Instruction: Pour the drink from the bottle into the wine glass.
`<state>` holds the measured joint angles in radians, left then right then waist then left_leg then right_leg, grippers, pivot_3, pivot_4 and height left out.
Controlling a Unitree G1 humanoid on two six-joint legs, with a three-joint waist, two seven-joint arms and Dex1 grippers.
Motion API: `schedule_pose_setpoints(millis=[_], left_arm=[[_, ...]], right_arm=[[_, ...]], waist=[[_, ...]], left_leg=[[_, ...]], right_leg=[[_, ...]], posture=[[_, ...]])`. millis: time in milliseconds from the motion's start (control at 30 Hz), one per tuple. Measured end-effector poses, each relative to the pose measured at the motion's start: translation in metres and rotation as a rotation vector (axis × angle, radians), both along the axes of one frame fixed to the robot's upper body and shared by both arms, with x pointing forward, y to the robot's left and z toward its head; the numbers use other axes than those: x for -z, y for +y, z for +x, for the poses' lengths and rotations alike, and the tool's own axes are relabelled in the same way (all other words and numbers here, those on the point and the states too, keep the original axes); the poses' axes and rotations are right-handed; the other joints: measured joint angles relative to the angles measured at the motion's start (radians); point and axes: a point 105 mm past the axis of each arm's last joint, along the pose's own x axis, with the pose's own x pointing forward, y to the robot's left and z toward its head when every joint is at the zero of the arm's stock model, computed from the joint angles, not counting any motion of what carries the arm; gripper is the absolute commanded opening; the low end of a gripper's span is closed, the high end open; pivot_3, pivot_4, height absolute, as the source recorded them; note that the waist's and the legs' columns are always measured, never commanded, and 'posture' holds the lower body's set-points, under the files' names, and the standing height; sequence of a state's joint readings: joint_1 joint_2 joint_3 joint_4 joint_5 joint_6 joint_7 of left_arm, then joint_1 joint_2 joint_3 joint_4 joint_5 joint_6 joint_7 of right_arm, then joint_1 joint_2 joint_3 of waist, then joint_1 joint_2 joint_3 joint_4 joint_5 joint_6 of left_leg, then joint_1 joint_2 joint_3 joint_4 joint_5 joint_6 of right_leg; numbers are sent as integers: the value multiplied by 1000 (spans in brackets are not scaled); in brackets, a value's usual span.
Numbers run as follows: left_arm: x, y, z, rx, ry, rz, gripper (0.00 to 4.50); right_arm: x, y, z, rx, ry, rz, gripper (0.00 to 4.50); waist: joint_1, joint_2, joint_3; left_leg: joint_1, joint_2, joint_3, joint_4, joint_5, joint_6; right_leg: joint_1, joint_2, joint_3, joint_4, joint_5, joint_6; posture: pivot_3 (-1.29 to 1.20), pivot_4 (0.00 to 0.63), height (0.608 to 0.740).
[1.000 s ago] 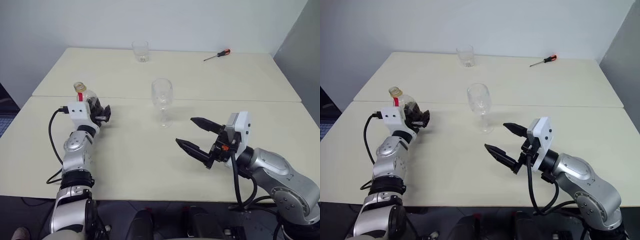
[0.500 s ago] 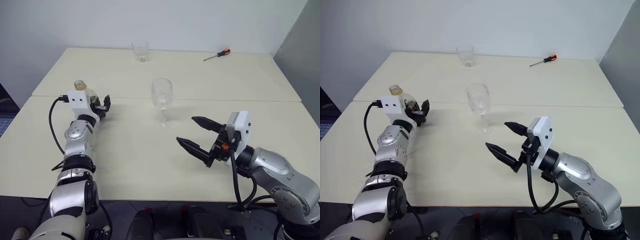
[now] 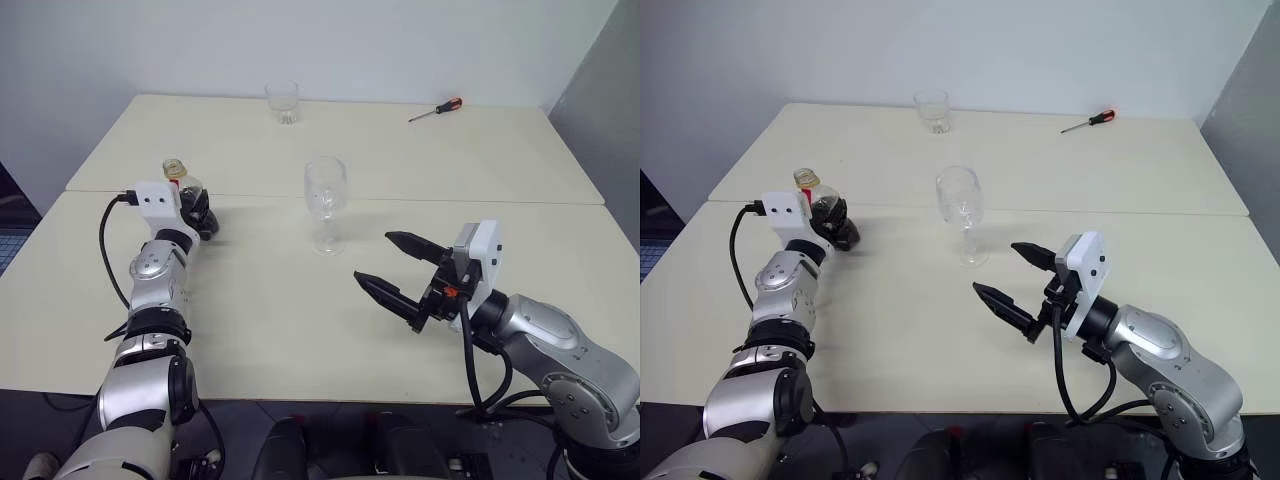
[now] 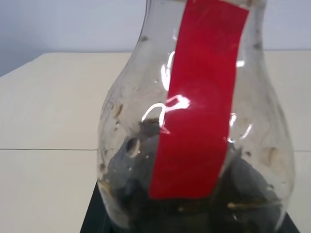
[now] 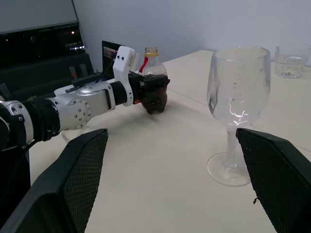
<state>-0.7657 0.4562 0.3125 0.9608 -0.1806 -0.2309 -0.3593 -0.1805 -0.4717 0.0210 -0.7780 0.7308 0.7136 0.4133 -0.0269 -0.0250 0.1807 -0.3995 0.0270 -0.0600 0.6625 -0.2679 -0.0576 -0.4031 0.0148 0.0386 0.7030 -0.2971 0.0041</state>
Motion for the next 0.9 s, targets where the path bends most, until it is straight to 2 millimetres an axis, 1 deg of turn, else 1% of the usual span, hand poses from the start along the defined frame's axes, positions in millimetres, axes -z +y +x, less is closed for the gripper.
schedule_pose_setpoints(millis=[233,333,400,467,567,633,733,900], left_arm=[[-2,-4,1,52,15,33,1318],[-9,-13,4,125,33,87,1318],[-21,-25,7,205,33,131,1318],[-37,-39,10,304,31,174,1318],[-62,-58,12,435,14,269,1318],[-76,-67,13,501,4,315,1318],[-88,-80,13,582,-10,417,1318],[-92,-95,12,663,-15,568,1318]], right_arm=[[0,0,3,5,1,3,4500],[-1,0,4,8,-1,3,4500],[-4,1,5,5,-15,2,4500],[-5,0,7,9,-21,-4,4500],[-8,-3,17,38,-39,-31,4500],[-15,-1,22,39,-66,-35,4500],[-23,2,27,35,-95,-46,4500],[-23,4,39,57,-111,-86,4500]], waist=[[-1,0,0],[0,0,0],[0,-1,0],[0,-1,1],[-3,-1,1],[-4,-1,1],[-7,-1,1],[-6,-1,1]], left_leg=[[0,0,0,0,0,0],[-1,0,0,0,0,0],[-1,0,0,0,0,0],[-1,-1,0,0,0,0],[0,-1,1,0,0,0],[0,-1,1,0,0,0],[0,0,2,0,0,0],[-1,-1,2,0,0,0]], right_leg=[[0,0,0,0,0,0],[0,1,0,0,0,0],[0,2,-1,0,0,0],[-1,2,-1,1,0,0],[-1,2,0,1,0,0],[-2,3,-1,1,0,0],[-2,4,0,1,0,0],[-2,3,0,2,0,0]], posture=[[0,150,740],[0,150,740],[0,150,740],[0,150,740],[0,150,740],[0,150,740],[0,150,740],[0,150,740]])
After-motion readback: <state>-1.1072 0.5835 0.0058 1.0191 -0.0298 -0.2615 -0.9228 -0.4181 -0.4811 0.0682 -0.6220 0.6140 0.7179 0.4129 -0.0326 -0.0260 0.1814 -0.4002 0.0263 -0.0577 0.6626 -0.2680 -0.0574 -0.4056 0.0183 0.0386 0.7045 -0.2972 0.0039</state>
